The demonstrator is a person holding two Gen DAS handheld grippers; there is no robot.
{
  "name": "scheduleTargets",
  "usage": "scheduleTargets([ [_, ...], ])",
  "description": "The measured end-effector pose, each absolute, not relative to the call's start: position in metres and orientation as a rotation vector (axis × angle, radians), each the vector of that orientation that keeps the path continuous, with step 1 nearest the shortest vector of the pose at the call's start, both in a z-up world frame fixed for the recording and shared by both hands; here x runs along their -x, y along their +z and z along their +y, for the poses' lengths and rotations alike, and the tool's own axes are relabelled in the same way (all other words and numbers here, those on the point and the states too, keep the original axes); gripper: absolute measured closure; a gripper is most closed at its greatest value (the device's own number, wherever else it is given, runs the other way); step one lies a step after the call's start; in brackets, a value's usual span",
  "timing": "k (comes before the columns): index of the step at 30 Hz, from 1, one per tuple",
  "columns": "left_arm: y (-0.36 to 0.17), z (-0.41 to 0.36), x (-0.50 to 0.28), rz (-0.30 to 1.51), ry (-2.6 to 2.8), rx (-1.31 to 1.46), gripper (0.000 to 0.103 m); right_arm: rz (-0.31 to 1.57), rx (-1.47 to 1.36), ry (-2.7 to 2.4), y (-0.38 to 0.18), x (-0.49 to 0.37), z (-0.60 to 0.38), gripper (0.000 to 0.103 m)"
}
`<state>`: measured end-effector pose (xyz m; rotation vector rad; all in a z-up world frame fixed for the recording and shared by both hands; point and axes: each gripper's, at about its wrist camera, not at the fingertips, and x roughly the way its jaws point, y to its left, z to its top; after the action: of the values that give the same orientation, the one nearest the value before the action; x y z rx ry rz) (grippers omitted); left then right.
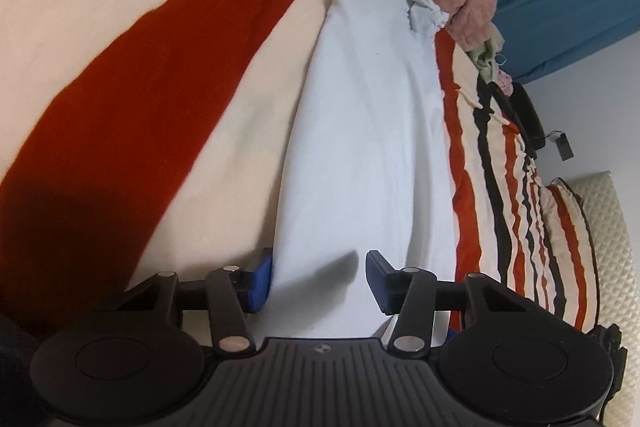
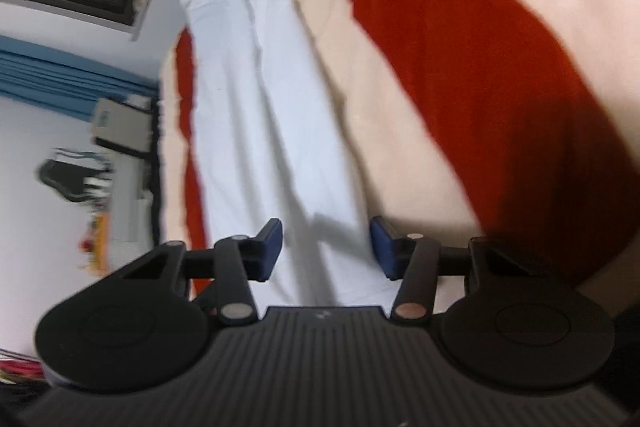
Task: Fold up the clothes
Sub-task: 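Grasp the strip end with the right gripper while the left gripper holds the other end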
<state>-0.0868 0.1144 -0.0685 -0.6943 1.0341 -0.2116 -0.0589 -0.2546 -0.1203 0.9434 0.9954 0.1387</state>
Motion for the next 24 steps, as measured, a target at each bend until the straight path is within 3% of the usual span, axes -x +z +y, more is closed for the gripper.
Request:
scheduleTargets([
  [3,-0.074,0.11,0.087,1.054,-0.228,0.684,0.042,0.997,-0.895,0.091,-0.121,0.061,-0.253,0.053],
  [7,-0.077,0.104,0.087,1.068,-0.243,0.655,0.045,1.055,-0.906,0.124,-0.126,0.058,-0.251,0.051],
  [9,-0.078,0.104,0.09,1.059,-0.234,0.657,0.055,1.072,-0.904,0.152,-0.126,0.059,-0.248,0.052],
  [11,-0.08,0.104,0.092,1.049,-0.211,0.667,0.081,1.069,-0.899,0.167,-0.124,0.063,-0.246,0.06],
  [12,-0.079,0.106,0.093,1.036,-0.22,0.692,0.085,1.067,-0.892,0.165,-0.123,0.065,-0.245,0.081],
  [13,-0.078,0.108,0.093,1.022,-0.23,0.717,0.093,1.054,-0.894,0.156,-0.122,0.069,-0.245,0.092],
  [15,-0.075,0.113,0.096,0.988,-0.247,0.777,0.095,1.001,-0.921,0.146,-0.115,0.077,-0.249,0.096],
  [24,-0.017,0.137,0.134,0.726,-0.363,1.07,0.097,0.687,-1.089,0.319,-0.043,0.111,-0.281,0.097],
])
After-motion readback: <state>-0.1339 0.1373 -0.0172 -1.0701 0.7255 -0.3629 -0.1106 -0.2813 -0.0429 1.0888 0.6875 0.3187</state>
